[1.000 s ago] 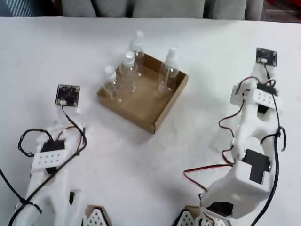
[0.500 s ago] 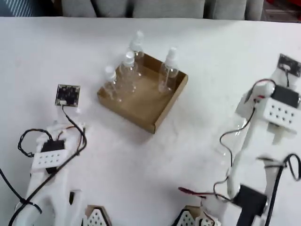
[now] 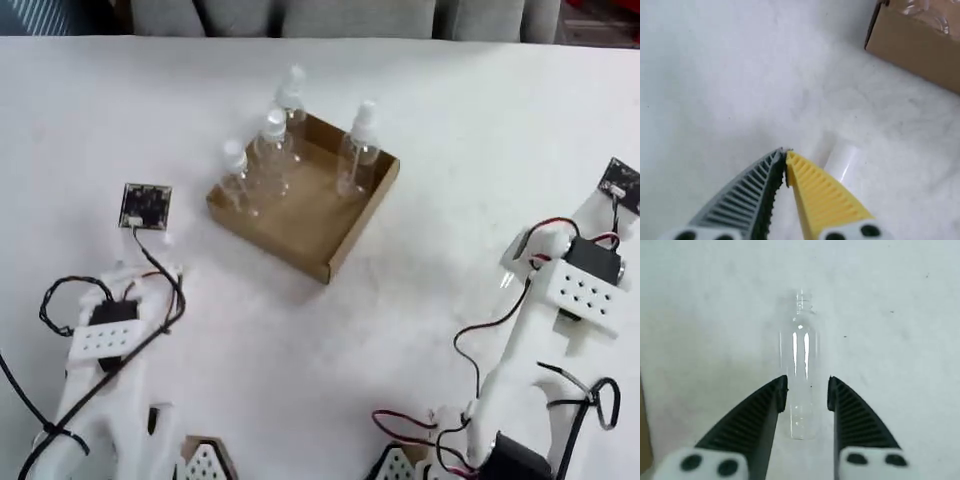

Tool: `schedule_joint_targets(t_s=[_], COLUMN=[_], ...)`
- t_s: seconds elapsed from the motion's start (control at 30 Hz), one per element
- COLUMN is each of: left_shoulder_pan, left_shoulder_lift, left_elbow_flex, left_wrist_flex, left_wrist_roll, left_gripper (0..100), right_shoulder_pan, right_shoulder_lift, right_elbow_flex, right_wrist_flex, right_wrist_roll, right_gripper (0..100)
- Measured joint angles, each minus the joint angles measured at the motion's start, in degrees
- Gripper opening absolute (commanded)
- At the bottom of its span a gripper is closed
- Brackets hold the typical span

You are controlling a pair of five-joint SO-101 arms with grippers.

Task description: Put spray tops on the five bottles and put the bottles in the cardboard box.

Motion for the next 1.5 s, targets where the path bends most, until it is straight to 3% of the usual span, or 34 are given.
schedule_joint_targets(t_s=[0.23, 0.4, 1.03, 1.5], left_shoulder_pan=[0.00, 0.00, 0.00, 0.00], left_shoulder_lift=[0.00, 0.00, 0.00, 0.00], left_elbow_flex=[0.00, 0.00, 0.00, 0.00], left_wrist_flex=[0.00, 0.00, 0.00, 0.00], left_wrist_roll=[0.00, 0.00, 0.00, 0.00], left_gripper=[2, 2, 2, 2], right_shoulder_pan=[0.26, 0.35, 0.18, -1.85], right_shoulder_lift=[8.53, 13.01, 28.22, 29.19], right_elbow_flex=[-0.18, -2.02, -12.04, -17.76], right_wrist_flex=[-5.54, -5.89, -9.85, 0.18], right_wrist_roll=[-0.26, -4.57, -5.36, -8.09], right_gripper=[11.7, 18.9, 18.7, 18.7])
